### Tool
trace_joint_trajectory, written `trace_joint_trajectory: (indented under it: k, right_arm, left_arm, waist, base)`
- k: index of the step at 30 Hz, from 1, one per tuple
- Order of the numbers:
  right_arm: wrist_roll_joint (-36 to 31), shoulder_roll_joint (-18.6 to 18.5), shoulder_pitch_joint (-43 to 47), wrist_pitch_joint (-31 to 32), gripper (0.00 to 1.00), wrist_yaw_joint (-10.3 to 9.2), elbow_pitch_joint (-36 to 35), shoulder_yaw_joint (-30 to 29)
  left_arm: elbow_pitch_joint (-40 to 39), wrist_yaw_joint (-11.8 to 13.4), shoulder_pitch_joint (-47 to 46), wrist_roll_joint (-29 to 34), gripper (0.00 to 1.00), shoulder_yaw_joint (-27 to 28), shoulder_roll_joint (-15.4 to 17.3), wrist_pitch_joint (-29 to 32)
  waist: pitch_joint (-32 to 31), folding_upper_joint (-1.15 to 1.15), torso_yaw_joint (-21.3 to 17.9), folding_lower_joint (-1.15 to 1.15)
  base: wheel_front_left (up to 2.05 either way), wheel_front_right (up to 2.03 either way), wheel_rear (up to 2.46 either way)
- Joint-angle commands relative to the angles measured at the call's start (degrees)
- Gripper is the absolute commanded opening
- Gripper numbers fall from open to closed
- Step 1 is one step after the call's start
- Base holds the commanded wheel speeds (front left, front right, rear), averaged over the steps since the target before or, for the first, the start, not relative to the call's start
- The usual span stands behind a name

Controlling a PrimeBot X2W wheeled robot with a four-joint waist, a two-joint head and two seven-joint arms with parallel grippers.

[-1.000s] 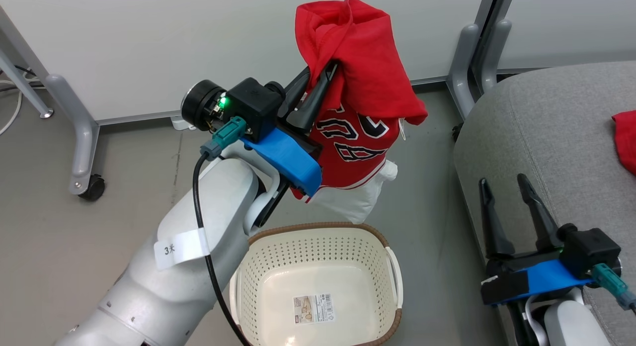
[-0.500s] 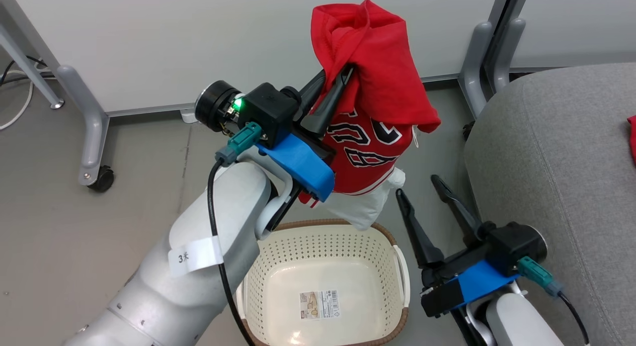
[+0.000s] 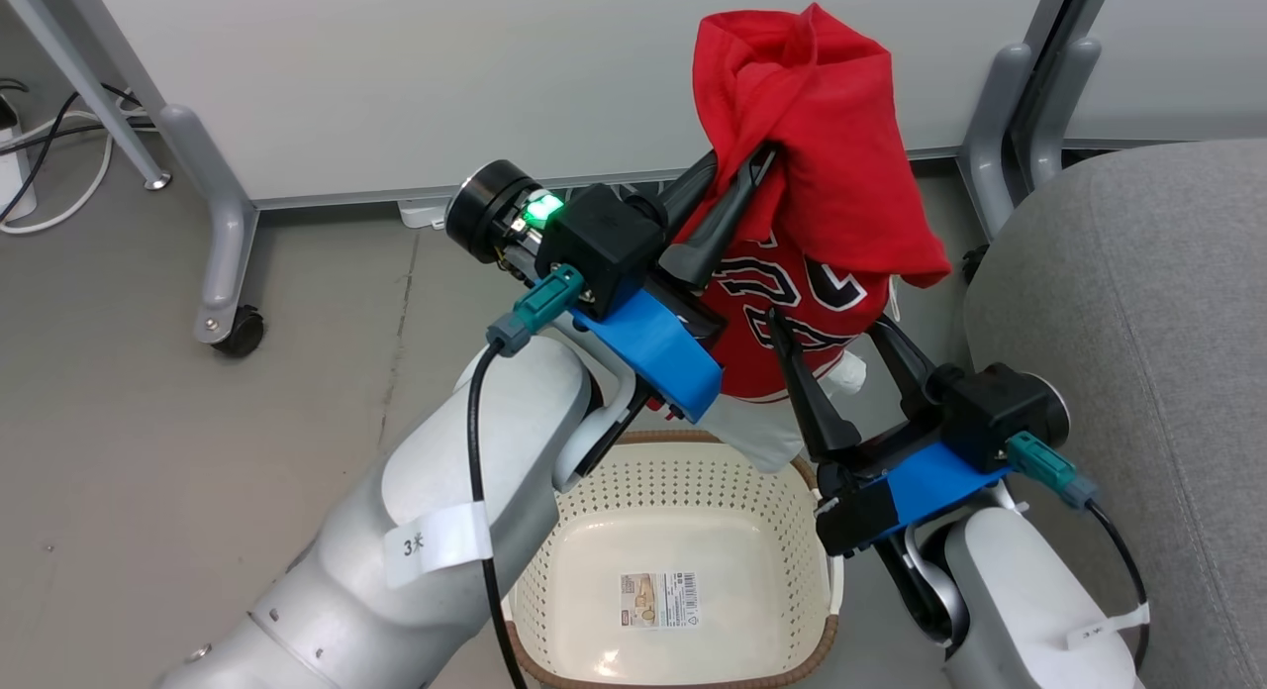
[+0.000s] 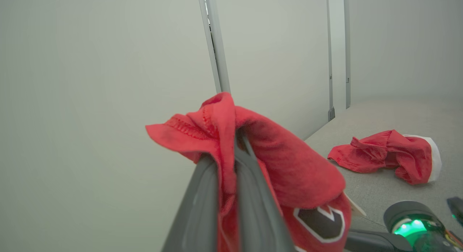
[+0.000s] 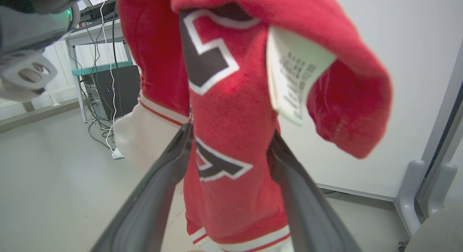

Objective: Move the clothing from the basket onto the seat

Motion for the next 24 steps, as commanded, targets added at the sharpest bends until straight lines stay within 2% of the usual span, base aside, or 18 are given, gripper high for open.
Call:
trace_joint_trajectory:
  k: [1, 6, 7, 8, 9, 24]
  right_arm:
    - [0.05, 0.34, -1.18, -0.19, 1.0, 0.01, 0.4, 0.36]
    - [0.52, 0.51, -2.9, -0.19, 1.0, 0.01, 0.13, 0.85]
    - [0.53, 0.53, -3.11, -0.19, 0.73, 0.01, 0.13, 0.92]
    - [0.75, 0.55, -3.36, -0.19, 0.18, 0.01, -0.07, 1.04]
    - [0.85, 0.56, -3.48, -0.19, 0.0, 0.01, -0.25, 1.16]
    - [1.43, 0.57, -2.36, -0.19, 0.0, 0.01, -0.85, 1.28]
  left_arm:
    - [-0.48, 0.16, -0.49, 0.13, 0.0, -0.22, -0.25, -0.29]
    - [-0.81, 0.17, -0.07, 0.08, 0.0, -0.62, -0.56, -0.29]
    - [-0.78, 0.15, 0.04, 0.07, 0.0, -0.66, -0.58, -0.29]
    - [-0.74, 0.14, 0.15, 0.06, 0.0, -0.68, -0.59, -0.29]
    - [-0.68, 0.13, 0.23, 0.06, 0.0, -0.67, -0.61, -0.29]
    - [0.0, 0.09, 0.72, 0.42, 0.0, -0.34, -0.55, -0.29]
  waist:
    - [0.0, 0.0, 0.29, 0.0]
    - [0.03, 0.0, 0.56, 0.0]
    - [0.03, 0.0, 0.57, 0.0]
    - [0.02, 0.0, 0.57, 0.0]
    - [0.01, 0.0, 0.56, 0.0]
    - [-0.34, 0.0, 0.02, 0.0]
  base:
    - [0.0, 0.0, 0.0]
    - [0.0, 0.0, 0.0]
    - [0.0, 0.0, 0.0]
    - [0.0, 0.0, 0.0]
    - [0.0, 0.0, 0.0]
    - [0.0, 0.0, 0.0]
